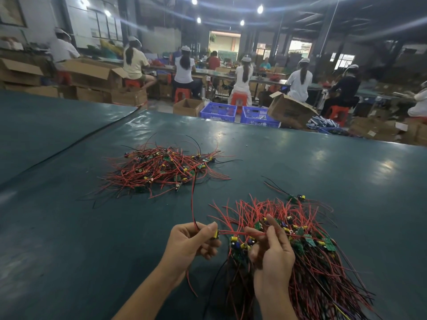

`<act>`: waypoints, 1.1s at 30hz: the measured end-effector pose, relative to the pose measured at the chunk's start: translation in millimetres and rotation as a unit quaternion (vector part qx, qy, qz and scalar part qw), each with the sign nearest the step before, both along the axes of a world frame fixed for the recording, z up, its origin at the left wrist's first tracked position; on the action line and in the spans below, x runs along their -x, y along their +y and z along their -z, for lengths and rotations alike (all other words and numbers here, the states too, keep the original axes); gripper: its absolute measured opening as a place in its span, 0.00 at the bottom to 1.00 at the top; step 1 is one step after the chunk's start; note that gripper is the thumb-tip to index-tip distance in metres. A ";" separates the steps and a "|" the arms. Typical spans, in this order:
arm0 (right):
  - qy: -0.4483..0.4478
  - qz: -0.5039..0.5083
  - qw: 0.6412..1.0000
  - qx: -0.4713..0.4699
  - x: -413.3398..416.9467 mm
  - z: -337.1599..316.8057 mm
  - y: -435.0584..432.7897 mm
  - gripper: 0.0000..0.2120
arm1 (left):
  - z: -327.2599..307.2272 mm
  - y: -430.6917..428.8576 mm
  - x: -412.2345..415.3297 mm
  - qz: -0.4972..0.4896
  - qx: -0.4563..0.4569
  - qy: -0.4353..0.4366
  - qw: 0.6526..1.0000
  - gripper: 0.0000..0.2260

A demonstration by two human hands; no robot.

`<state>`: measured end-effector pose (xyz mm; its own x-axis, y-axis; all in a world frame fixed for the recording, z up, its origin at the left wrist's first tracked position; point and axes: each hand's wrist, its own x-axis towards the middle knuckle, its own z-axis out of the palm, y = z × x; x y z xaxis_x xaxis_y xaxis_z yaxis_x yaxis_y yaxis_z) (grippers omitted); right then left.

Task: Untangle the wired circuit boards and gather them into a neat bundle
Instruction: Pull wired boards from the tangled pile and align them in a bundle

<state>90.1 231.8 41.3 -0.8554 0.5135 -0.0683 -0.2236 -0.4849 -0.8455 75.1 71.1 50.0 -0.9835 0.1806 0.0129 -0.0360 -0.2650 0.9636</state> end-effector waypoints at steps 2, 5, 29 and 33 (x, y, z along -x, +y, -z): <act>-0.004 0.000 1.000 -0.010 0.2 -0.1 0.7 0.13 | 0.2 -2.3 0.7 0.008 0.006 0.002 1.000 0.11; -0.004 -0.004 1.000 -0.013 0.3 0.1 0.6 0.14 | 1.2 -3.7 1.1 0.010 0.010 0.002 1.000 0.11; -0.035 -0.049 0.981 -0.184 -7.9 5.2 -43.4 0.11 | -0.8 6.7 -4.3 -0.001 0.031 0.045 0.999 0.11; -0.025 -0.010 0.989 -0.145 -8.5 -1.7 -31.8 0.10 | -3.3 4.8 -3.9 -0.001 0.027 0.034 0.999 0.09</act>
